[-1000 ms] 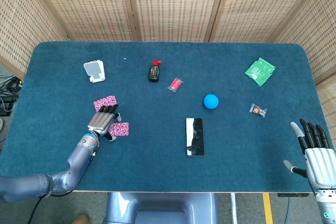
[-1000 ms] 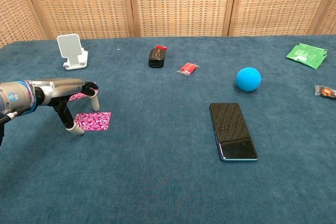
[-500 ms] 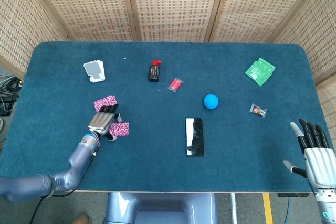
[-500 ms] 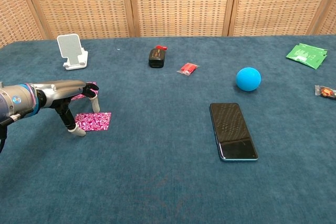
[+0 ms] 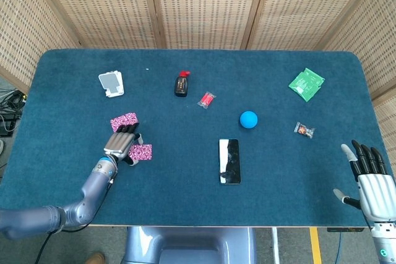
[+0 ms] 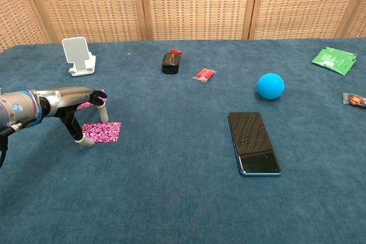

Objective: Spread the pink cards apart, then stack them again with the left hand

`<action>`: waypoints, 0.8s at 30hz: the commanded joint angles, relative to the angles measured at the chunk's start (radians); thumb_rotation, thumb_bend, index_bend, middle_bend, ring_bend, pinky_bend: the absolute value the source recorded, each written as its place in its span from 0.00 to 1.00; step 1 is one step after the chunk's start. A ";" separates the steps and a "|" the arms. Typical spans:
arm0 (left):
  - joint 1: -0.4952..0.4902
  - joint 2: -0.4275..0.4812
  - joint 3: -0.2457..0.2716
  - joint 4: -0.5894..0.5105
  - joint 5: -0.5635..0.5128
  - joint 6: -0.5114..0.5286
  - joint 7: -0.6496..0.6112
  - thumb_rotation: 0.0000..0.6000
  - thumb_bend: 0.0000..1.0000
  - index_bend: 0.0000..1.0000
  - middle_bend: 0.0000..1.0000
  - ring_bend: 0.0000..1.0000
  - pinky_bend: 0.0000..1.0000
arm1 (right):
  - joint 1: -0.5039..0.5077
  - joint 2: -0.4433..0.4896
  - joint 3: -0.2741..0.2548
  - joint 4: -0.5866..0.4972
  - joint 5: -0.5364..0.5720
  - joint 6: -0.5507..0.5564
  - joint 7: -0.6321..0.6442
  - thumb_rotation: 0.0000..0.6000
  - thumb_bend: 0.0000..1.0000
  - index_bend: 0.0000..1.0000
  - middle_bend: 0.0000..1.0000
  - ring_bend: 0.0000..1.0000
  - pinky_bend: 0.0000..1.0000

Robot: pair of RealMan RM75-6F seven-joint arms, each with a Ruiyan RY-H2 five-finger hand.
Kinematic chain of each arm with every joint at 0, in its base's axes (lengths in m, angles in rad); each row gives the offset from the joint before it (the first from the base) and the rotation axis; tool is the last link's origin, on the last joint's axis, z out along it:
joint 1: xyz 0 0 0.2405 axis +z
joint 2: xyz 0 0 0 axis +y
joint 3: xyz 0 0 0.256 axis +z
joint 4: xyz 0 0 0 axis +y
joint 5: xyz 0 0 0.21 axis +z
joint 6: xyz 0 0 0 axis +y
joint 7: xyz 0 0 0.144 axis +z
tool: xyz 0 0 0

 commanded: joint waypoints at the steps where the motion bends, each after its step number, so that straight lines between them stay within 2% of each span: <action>1: -0.007 0.000 0.000 0.004 -0.012 -0.004 0.013 1.00 0.25 0.77 0.00 0.00 0.00 | 0.000 0.000 0.000 0.001 0.000 0.000 -0.001 1.00 0.00 0.00 0.00 0.00 0.00; 16: 0.001 0.024 -0.019 -0.024 0.005 0.014 -0.011 1.00 0.25 0.77 0.00 0.00 0.00 | 0.001 0.000 -0.001 -0.002 -0.002 -0.001 -0.002 1.00 0.00 0.00 0.00 0.00 0.00; 24: -0.019 0.053 -0.082 0.005 -0.101 -0.005 -0.034 1.00 0.25 0.74 0.00 0.00 0.00 | 0.000 0.001 -0.003 -0.003 -0.004 -0.001 -0.001 1.00 0.00 0.00 0.00 0.00 0.00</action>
